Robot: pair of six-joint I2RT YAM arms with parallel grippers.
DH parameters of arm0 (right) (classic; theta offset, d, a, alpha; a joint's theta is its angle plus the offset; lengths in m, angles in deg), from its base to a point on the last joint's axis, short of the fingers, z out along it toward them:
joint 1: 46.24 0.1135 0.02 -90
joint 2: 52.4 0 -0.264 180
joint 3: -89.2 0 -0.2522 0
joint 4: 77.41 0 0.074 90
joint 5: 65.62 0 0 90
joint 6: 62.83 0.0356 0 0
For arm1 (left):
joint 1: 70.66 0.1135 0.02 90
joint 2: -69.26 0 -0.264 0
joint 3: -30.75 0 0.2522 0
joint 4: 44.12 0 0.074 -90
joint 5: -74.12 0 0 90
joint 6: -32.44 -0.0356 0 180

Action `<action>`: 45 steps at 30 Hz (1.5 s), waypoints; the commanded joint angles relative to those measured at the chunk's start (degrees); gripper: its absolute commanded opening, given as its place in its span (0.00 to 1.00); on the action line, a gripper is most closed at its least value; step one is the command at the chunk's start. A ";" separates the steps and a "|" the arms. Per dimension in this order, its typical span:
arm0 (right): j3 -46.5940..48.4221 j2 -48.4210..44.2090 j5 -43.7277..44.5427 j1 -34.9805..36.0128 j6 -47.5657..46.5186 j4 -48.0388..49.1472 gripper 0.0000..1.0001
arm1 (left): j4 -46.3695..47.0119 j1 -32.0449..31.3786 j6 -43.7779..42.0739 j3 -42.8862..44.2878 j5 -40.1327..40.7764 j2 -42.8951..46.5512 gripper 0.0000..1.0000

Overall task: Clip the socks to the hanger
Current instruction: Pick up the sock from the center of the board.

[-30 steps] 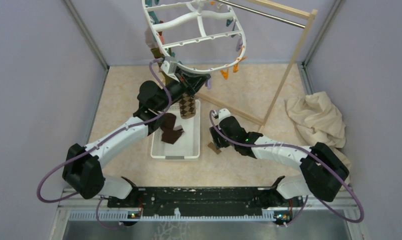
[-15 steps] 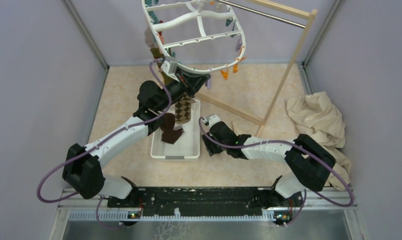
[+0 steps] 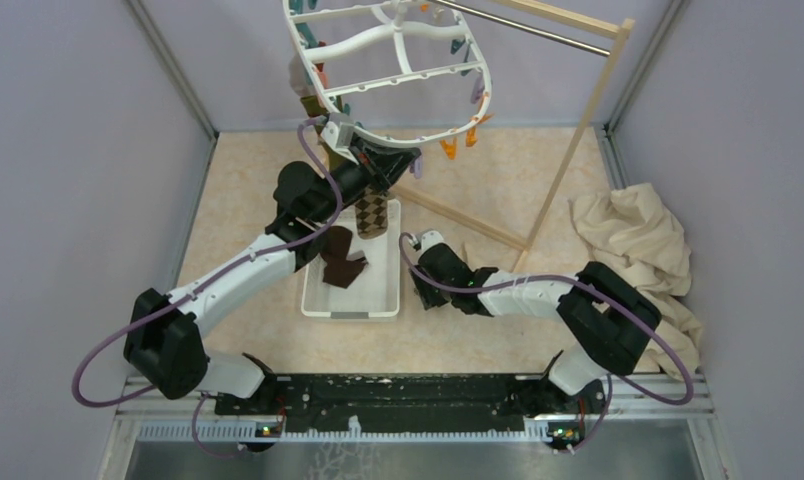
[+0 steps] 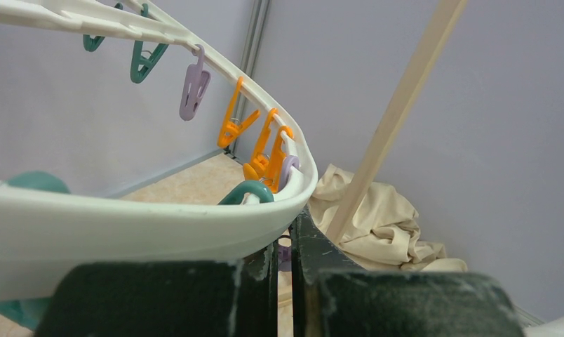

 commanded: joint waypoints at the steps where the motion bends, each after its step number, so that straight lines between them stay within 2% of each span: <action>1: -0.87 2.24 -2.06 -1.29 2.35 0.70 0.41 | -2.10 0.23 -1.20 0.98 -0.45 0.88 0.00; 5: -1.44 1.87 -2.17 -1.81 2.99 0.60 0.01 | -2.11 0.23 -1.28 0.84 -0.34 0.94 0.00; 6: -1.63 1.36 -2.29 -2.03 3.02 0.63 0.00 | -2.09 0.22 -1.29 0.80 -0.31 0.98 0.00; 12: -4.01 -5.95 -6.25 -4.09 2.40 3.25 0.00 | -2.01 0.28 -1.16 0.79 -0.54 0.71 0.00; 18: -8.11 -20.19 -18.71 -10.78 3.09 8.00 0.00 | -1.80 0.27 -0.91 0.75 -0.83 0.49 0.00; 25: -6.44 -30.68 -19.04 -13.74 0.43 6.03 0.00 | -0.70 0.28 0.54 0.89 -2.51 0.25 0.00; 36: -3.83 -35.58 -13.34 -13.67 -0.18 15.65 0.00 | -0.55 0.18 1.35 1.14 -2.86 -0.08 0.00; 45: 6.52 -28.90 -8.30 -13.69 -3.80 19.32 0.00 | 0.11 0.18 2.00 1.31 -2.87 -1.30 0.00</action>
